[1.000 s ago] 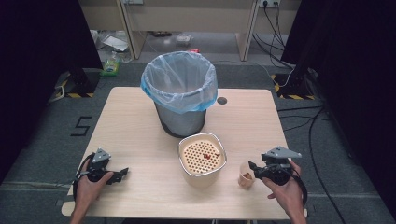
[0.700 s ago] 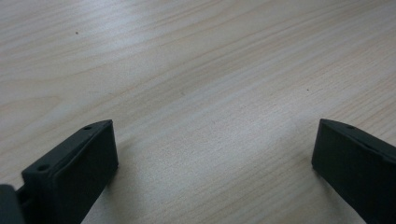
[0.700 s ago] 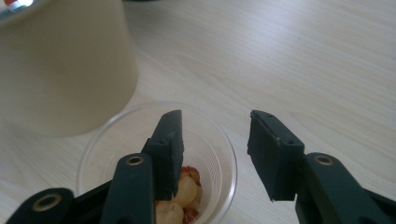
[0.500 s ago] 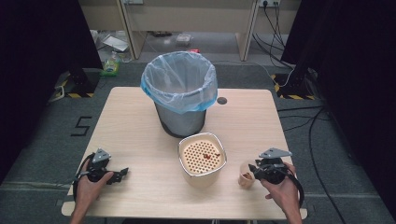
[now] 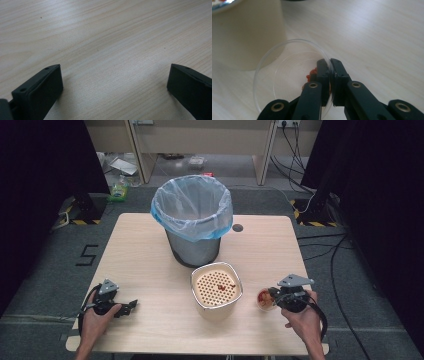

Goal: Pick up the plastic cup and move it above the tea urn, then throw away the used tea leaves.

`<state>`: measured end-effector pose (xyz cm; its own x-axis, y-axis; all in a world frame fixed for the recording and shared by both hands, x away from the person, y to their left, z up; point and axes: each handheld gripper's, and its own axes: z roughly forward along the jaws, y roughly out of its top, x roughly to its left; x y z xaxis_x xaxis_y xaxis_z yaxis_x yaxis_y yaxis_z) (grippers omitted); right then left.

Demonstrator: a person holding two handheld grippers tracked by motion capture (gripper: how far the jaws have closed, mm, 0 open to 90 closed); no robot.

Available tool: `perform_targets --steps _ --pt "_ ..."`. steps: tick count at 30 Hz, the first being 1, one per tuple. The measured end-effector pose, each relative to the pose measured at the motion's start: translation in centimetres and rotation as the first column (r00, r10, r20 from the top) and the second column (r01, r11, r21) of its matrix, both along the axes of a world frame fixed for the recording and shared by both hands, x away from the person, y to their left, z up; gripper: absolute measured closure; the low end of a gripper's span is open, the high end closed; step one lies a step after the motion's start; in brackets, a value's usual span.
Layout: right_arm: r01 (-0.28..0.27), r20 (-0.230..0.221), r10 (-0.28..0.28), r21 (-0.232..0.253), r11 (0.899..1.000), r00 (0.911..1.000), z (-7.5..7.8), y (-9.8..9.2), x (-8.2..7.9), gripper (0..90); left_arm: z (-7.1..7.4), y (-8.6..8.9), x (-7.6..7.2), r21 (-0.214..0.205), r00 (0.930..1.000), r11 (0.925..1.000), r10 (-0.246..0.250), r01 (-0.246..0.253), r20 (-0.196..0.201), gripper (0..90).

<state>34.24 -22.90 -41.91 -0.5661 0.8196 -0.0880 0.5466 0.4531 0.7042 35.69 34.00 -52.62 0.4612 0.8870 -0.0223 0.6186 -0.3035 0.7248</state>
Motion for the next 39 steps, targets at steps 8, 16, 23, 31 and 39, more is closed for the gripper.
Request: perform_targets --steps 8,16,23,31,39 --pt "0.007 0.099 -0.006 -0.015 1.000 0.9950 1.6 0.9 1.4 86.5 0.0 0.0 0.0 0.000 1.0000 1.0000 0.000 0.000 0.000 0.0" --pt "0.040 0.243 -0.026 -0.052 0.998 0.9697 4.1 2.1 2.0 86.5 0.0 0.0 0.0 0.000 1.0000 1.0000 0.000 0.000 0.000 0.0" --pt "0.023 0.372 0.012 -0.088 0.996 0.9283 6.2 4.9 2.0 86.5 0.0 0.0 0.0 0.000 1.0000 1.0000 0.000 0.000 0.000 0.0" --pt "-0.020 0.522 0.108 -0.173 0.985 0.8461 7.5 8.8 1.7 86.6 0.0 0.0 -0.1 0.000 1.0000 1.0000 0.001 -0.001 0.000 0.0" --pt "-0.045 0.639 0.255 -0.326 0.944 0.7262 7.6 12.5 0.4 86.8 0.0 0.0 -0.2 0.000 1.0000 1.0000 -0.001 0.001 0.000 0.0"
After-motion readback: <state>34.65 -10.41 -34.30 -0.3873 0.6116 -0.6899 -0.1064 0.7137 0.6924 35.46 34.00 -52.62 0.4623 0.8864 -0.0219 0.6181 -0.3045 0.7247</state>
